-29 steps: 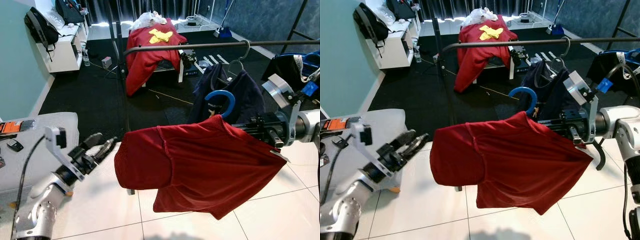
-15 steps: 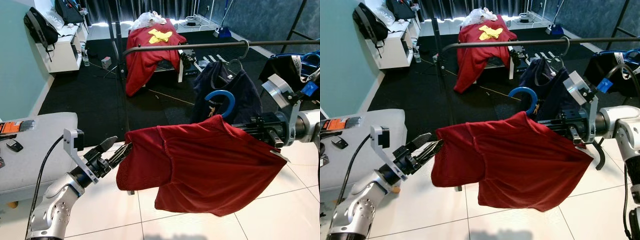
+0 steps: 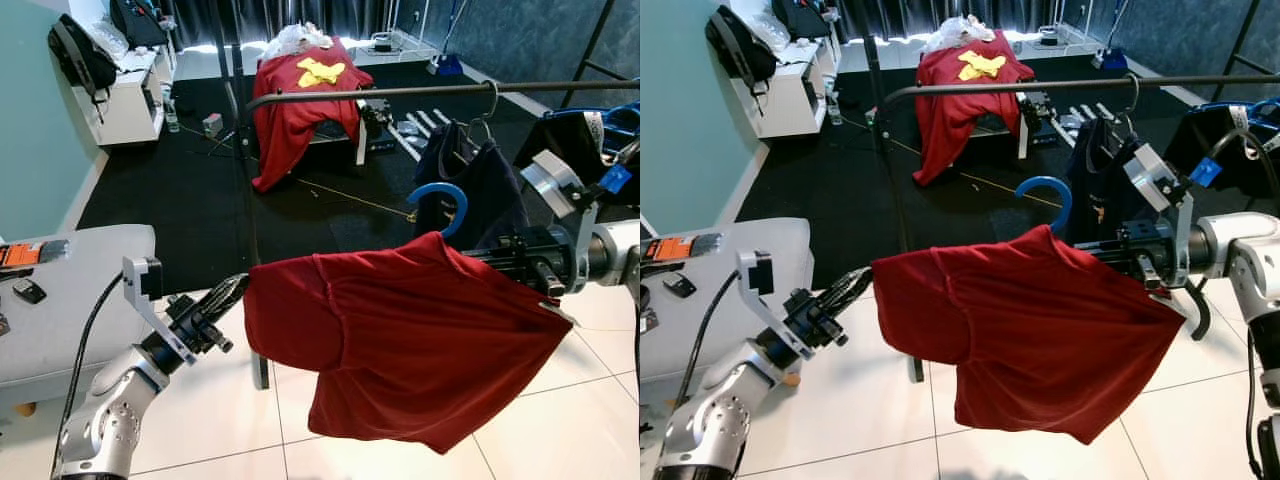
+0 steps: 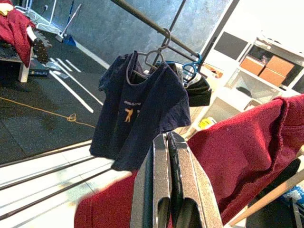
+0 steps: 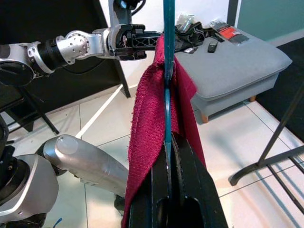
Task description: Hang hanger
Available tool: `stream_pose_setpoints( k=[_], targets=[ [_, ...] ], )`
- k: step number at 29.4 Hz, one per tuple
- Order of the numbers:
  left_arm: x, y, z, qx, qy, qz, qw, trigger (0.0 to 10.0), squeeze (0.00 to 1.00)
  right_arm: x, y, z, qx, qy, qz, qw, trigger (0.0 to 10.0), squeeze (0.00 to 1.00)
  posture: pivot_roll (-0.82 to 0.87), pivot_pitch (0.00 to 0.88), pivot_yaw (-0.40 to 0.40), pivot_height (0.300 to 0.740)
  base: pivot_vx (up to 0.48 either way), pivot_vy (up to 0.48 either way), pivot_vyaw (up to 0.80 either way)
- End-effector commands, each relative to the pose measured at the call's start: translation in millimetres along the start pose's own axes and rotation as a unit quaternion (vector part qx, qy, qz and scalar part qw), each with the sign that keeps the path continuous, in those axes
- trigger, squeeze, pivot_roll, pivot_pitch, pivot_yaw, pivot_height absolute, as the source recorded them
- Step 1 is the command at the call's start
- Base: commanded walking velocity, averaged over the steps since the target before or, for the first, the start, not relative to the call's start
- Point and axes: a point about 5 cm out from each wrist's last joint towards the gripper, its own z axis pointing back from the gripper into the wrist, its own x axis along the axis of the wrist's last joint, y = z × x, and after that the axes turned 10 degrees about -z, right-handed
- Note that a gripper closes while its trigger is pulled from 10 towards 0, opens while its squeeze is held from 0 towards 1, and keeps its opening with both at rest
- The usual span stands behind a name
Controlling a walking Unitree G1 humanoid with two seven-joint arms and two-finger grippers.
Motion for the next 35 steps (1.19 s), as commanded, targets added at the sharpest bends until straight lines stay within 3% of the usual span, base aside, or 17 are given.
stream_pose_setpoints(
  k=[1,6,8,10,18,23,24,25,26,27,29,35],
  targets=[
    [5,1.6,0.3,-0.003,-0.005,-0.005,1.0,0.0,0.0,5,2.6,-4.1,0.014,-0.002,0.012,1.0,10.0,0.0,0.03,0.052,0.0,0.74,0.0,0.0,0.0],
    [10,6.5,3.0,0.004,-0.009,-0.007,1.0,0.0,0.0,3,2.5,-4.5,0.014,-0.001,0.01,1.0,10.0,0.0,0.03,0.05,0.001,0.74,0.0,0.0,0.0],
    [15,17.8,9.1,0.025,-0.007,-0.021,0.999,0.0,0.0,-2,1.9,-4.3,0.009,0.01,0.007,1.0,10.0,0.0,0.03,0.047,0.002,0.74,0.0,0.0,0.0],
    [15,17.8,9.1,0.025,-0.007,-0.021,0.999,0.0,0.0,-2,1.9,-4.3,0.009,0.01,0.007,1.0,10.0,0.0,0.03,0.047,0.002,0.74,0.0,0.0,0.0],
    [32,42.2,22.2,0.069,-0.01,-0.053,0.996,0.0,0.0,-12,2.4,-6.0,0.009,0.02,0.0,1.0,10.0,0.0,0.04,0.037,0.01,0.74,0.0,0.0,0.0],
    [30,41.0,23.1,0.068,0.007,-0.064,0.996,0.0,0.0,-13,2.8,-6.1,0.009,0.02,0.0,1.0,10.0,0.0,0.04,0.036,0.01,0.74,0.0,0.0,0.0],
    [17,27.3,20.4,0.032,0.039,-0.065,0.997,10.0,1.0,-10,2.8,-6.0,0.01,0.008,0.003,1.0,10.0,0.0,0.04,0.036,0.007,0.74,0.0,0.0,0.0],
    [17,27.3,20.4,0.032,0.039,-0.065,0.997,10.0,1.0,-10,2.8,-6.0,0.01,0.008,0.003,1.0,10.0,0.0,0.04,0.036,0.007,0.74,0.0,0.0,0.0],
    [7,16.8,18.9,0.005,0.06,-0.063,0.996,10.0,1.0,-7,2.9,-6.0,0.011,-0.001,0.006,1.0,10.0,0.0,0.04,0.036,0.007,0.74,0.0,0.0,0.0],
    [7,16.8,18.9,0.005,0.06,-0.063,0.996,10.0,1.0,-7,2.9,-6.0,0.011,-0.001,0.006,1.0,10.0,0.0,0.04,0.036,0.007,0.74,0.0,0.0,0.0],
    [-10,2.4,12.3,-0.01,0.065,-0.043,0.997,10.0,1.0,3,5.0,-7.2,0.026,-0.026,0.01,0.999,10.0,0.0,0.03,0.038,0.004,0.74,0.0,0.0,0.0],
    [-14,-0.4,5.6,0.003,0.043,-0.016,0.999,10.0,1.0,11,6.6,-7.9,0.035,-0.036,0.015,0.999,10.0,0.0,0.02,0.049,0.0,0.74,0.0,0.0,0.0]
  ],
)
